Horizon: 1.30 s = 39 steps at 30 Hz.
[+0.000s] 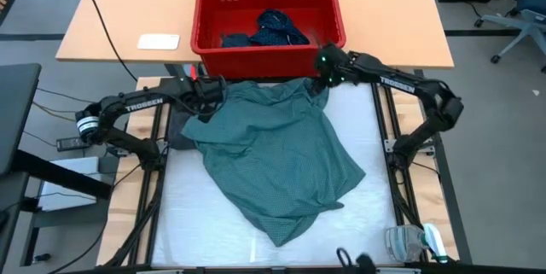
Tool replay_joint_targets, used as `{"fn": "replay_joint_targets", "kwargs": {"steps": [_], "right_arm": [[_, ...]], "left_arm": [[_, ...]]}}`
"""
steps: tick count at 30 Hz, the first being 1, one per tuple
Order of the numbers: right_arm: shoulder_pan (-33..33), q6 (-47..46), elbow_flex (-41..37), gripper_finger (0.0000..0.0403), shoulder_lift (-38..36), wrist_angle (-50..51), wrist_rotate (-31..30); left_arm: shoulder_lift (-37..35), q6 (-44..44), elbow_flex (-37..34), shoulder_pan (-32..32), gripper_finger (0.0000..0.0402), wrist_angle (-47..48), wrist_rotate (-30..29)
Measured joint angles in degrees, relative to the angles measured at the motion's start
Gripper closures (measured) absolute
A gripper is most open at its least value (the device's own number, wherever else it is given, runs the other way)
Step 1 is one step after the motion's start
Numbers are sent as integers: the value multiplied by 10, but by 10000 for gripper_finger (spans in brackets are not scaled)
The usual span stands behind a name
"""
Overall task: Fold laundry
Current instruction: Fold the dark green polo
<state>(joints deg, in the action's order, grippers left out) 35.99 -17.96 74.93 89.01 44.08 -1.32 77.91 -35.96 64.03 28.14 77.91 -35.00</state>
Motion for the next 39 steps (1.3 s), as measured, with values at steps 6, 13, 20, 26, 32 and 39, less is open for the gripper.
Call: {"fn": "replay_joint_targets", "kwargs": {"steps": [6,13,20,26,32,39], "right_arm": [[-107,-97,-52,214,-46,13,110],[-265,-262,-177,238,-78,-2,108],[-403,-371,-258,261,-124,14,95],[-462,-383,-313,276,-134,-1,112],[-468,-345,-375,290,-116,-8,100],[-451,-269,-399,304,-114,33,70]], "left_arm": [[0,75,43,-14,267,4,51],[-26,164,46,-80,277,-124,231],[-11,100,24,-217,298,-386,395],[44,86,22,-327,306,-477,396],[140,77,21,-409,326,-523,392],[264,8,21,-463,356,-622,423]]}}
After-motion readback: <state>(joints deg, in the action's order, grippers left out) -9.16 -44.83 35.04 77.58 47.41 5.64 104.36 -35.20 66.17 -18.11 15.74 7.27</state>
